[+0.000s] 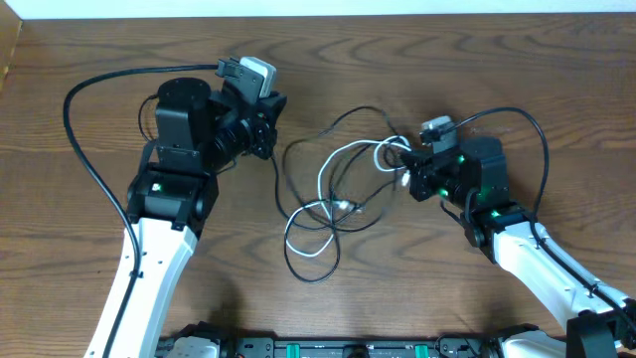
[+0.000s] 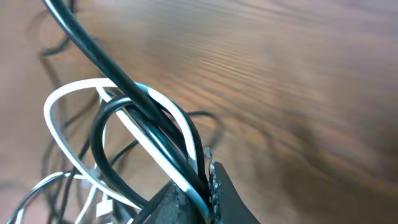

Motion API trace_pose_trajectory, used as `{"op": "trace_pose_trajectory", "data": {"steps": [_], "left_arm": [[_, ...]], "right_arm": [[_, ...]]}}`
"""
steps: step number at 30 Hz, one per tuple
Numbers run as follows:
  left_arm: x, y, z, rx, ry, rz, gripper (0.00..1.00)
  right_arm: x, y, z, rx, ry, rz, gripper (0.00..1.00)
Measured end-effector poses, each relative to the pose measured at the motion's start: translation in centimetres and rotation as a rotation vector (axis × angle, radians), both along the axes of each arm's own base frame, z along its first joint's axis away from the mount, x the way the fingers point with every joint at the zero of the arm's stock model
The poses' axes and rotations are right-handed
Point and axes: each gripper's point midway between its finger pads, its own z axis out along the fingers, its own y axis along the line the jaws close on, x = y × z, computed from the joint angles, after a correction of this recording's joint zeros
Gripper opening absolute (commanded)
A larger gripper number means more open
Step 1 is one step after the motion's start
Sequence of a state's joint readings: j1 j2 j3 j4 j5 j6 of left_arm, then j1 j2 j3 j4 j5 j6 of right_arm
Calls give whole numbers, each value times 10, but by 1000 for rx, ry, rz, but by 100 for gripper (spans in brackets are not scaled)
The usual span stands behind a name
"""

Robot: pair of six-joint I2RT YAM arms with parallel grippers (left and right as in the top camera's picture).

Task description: Untangle cables

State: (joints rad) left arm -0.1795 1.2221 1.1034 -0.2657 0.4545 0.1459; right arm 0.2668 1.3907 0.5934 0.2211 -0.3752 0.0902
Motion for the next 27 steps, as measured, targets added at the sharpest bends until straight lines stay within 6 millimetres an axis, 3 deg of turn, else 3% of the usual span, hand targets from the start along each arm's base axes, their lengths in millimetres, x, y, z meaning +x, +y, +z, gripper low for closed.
{"op": "trace_pose_trajectory", "data": {"steps": [6, 11, 17, 23, 27], "left_arm": [[-23, -28, 0, -44, 17, -197, 22], [-42, -57, -19, -30, 70, -352, 22], [-52, -89, -45, -18, 137, -468, 11], [-42, -96, -69, -11, 220, -420, 9], [-33, -94, -67, -39, 235, -352, 9]], "right_arm": [[-13, 29, 23, 66, -104, 217, 1], [-17, 40, 35, 98, -156, 284, 1], [-18, 48, 46, 129, -188, 301, 1], [-7, 43, 54, 221, -126, 182, 1], [-1, 41, 61, 282, -102, 124, 1]]}}
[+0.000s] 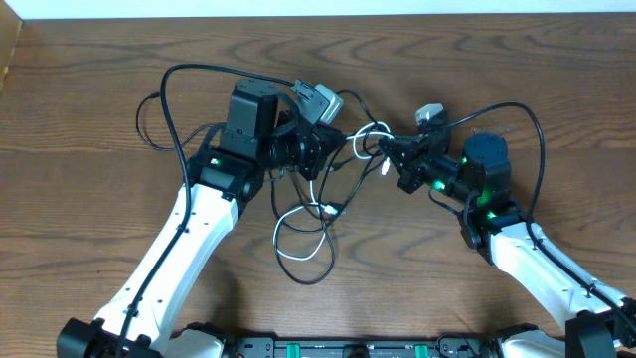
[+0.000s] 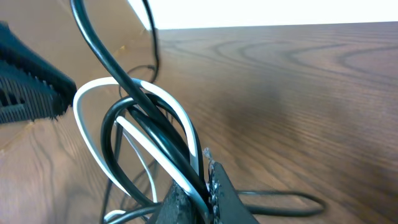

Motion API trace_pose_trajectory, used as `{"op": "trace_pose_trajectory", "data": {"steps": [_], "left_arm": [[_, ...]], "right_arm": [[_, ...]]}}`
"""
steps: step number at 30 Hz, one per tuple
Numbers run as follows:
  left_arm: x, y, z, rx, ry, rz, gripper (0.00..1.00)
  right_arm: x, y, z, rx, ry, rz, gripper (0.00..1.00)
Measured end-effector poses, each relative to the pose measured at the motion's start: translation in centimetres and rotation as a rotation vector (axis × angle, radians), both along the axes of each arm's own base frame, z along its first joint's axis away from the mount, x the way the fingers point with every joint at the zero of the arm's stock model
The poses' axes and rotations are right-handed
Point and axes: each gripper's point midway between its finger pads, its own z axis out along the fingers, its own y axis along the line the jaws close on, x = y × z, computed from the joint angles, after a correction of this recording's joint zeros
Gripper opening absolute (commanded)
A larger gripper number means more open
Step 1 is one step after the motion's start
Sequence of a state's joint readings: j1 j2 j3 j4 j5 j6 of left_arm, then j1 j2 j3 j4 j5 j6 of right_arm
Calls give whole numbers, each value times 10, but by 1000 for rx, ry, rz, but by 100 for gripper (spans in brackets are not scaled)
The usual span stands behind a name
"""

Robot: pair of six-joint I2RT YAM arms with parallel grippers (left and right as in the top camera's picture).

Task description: Untangle cables

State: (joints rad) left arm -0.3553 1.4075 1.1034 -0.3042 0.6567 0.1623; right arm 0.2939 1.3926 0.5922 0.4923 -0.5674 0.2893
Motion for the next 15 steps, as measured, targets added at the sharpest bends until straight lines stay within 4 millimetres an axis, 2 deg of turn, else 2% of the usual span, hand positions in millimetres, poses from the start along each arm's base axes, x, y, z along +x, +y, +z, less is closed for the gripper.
{"op": "trace_pose_trajectory", "data": {"steps": [5, 9, 10, 11, 12, 13, 14, 15], "left_arm": [[0, -2, 0, -27, 60, 46, 9], [-10, -15, -1, -37, 83, 24, 11], [-12, -19, -1, -37, 85, 14, 14], [-15, -23, -1, -37, 88, 4, 25], [-18, -26, -1, -39, 91, -3, 25], [-20, -28, -1, -37, 92, -8, 30], [-20, -30, -2, -30, 93, -1, 45], [-18, -28, -3, -20, 92, 20, 46]], "right_arm": [[5, -2, 5, 67, 53, -52, 1], [5, 4, 7, 94, 69, -72, 3], [4, 6, 8, 99, 70, -73, 4], [4, 9, 10, 106, 68, -74, 6], [3, 10, 10, 108, 67, -75, 7], [3, 12, 12, 112, 64, -72, 8], [2, 15, 14, 120, 62, -69, 9], [2, 16, 14, 123, 63, -70, 10]]}}
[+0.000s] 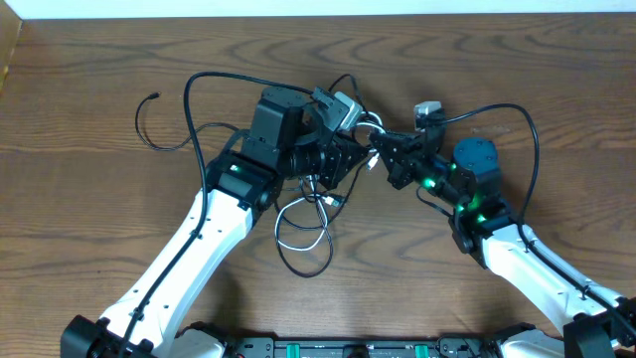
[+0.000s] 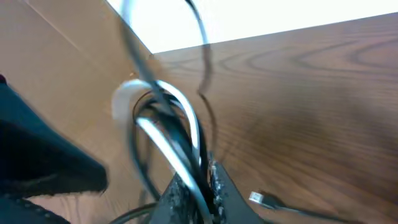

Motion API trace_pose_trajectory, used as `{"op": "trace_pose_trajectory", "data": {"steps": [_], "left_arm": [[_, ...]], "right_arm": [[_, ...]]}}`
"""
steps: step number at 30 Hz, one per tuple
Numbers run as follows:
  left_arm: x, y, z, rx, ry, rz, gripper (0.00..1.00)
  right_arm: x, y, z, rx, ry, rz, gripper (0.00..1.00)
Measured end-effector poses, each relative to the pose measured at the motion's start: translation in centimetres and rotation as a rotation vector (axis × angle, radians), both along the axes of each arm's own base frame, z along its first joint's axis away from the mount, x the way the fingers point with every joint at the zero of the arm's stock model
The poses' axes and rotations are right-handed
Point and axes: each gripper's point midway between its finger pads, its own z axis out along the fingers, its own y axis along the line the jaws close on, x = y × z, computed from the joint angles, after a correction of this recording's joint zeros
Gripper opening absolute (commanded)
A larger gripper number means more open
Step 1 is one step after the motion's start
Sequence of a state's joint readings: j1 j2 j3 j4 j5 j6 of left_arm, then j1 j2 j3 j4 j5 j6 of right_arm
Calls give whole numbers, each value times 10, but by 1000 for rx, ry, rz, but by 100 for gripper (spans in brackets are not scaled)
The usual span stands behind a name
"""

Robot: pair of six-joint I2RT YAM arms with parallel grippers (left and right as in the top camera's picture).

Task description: Untangle cables

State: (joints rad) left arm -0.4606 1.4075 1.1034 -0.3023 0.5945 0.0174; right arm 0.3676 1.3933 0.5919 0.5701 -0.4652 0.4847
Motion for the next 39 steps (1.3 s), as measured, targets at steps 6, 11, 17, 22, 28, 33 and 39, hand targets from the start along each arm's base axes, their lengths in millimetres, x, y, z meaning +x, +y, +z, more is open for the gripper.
{"op": "trace_pose_trajectory", "data": {"steps": [6, 11, 17, 22, 28, 33, 39], "left_arm": [[13, 11, -5, 22, 35, 131, 53], [18, 16, -7, 14, 71, 204, 67], [27, 36, -21, 68, 131, 371, 71], [31, 39, -38, 85, 189, 417, 73], [33, 31, -51, 53, 264, 428, 73], [33, 24, -47, -5, 307, 439, 73], [31, 22, -47, -20, 332, 452, 67]], "right_arm": [[1, -1, 0, 4, 3, -12, 13], [2, -2, 0, 3, 2, -18, 4], [3, -2, 0, 5, 4, -22, 1], [3, -2, 3, 10, -8, -21, 1], [4, -1, 8, 19, -27, -18, 1], [4, -1, 8, 20, -28, -17, 1], [2, 2, 9, 21, -32, -6, 1]]}}
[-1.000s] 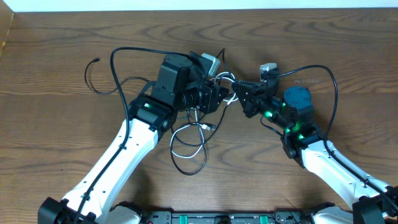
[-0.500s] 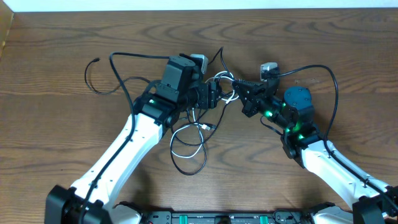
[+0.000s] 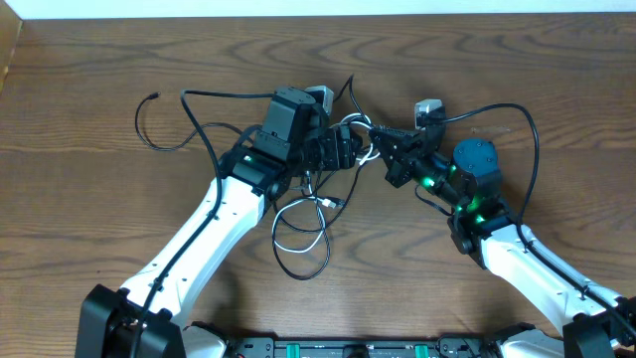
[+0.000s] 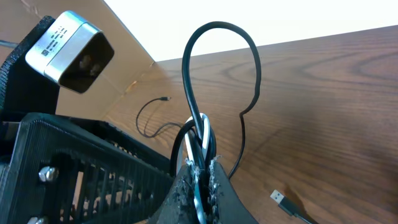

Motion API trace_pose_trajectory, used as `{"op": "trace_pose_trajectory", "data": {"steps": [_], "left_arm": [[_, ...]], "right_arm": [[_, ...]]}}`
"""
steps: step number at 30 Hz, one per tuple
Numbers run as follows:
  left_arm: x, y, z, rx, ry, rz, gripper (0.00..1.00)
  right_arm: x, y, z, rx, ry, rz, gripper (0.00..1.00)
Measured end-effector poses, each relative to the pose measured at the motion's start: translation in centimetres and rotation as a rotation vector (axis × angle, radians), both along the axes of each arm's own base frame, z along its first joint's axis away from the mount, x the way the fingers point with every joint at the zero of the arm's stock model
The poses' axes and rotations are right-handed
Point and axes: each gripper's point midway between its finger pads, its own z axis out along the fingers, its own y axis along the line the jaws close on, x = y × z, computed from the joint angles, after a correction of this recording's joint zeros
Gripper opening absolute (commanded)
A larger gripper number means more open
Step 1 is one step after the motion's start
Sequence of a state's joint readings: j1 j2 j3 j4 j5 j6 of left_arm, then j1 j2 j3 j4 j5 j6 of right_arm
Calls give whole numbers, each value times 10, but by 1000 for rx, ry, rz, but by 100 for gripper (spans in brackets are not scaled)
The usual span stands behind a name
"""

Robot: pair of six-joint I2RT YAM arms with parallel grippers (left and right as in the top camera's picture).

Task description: Untangle cables

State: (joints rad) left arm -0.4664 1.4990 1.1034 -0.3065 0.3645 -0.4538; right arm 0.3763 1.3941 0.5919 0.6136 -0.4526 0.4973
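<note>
A black cable (image 4: 221, 23) and a white cable (image 4: 201, 135) are tangled together. My right gripper (image 4: 201, 171) is shut on a bundle of both, and the black one rises from it in a tall loop. In the overhead view my right gripper (image 3: 383, 151) faces my left gripper (image 3: 355, 149) almost tip to tip over the tangle. The left gripper's black body (image 4: 81, 168) fills the left of the wrist view; its fingers are hidden. White loops (image 3: 279, 227) lie below the left gripper. A black tail (image 3: 154, 97) trails far left.
A USB plug (image 4: 280, 199) lies on the wood just right of my right fingers. The left wrist camera (image 4: 74, 50) sits high on the left. A cardboard box (image 3: 8, 50) stands at the far left edge. The right arm's own lead (image 3: 527, 129) arcs behind it.
The left wrist has turned, with its camera now further back-left. The left gripper sits tight against my right fingers. The black loop above the right fingers shows sharp and tall.
First the left gripper was far left of the tangle while my right gripper held the bundle low at the right. Then the left arm was at the tangle and the right held the bundle further back-left. Then both grippers met over it, as now.
</note>
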Motion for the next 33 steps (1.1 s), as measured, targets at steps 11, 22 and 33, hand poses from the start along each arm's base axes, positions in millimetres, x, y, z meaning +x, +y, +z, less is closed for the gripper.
{"op": "trace_pose_trajectory", "data": {"steps": [11, 22, 33], "left_arm": [[-6, -16, 1, -18, -1, -27, 40], [2, -15, 7, -24, -37, -6, 8], [4, -7, 0, 68, -87, -35, 8]], "right_arm": [[-2, 2, 4, 9, -12, 19, 1], [-3, 3, 3, 9, -9, 25, 1], [-5, 3, -6, -15, 17, 30, 69]]}}
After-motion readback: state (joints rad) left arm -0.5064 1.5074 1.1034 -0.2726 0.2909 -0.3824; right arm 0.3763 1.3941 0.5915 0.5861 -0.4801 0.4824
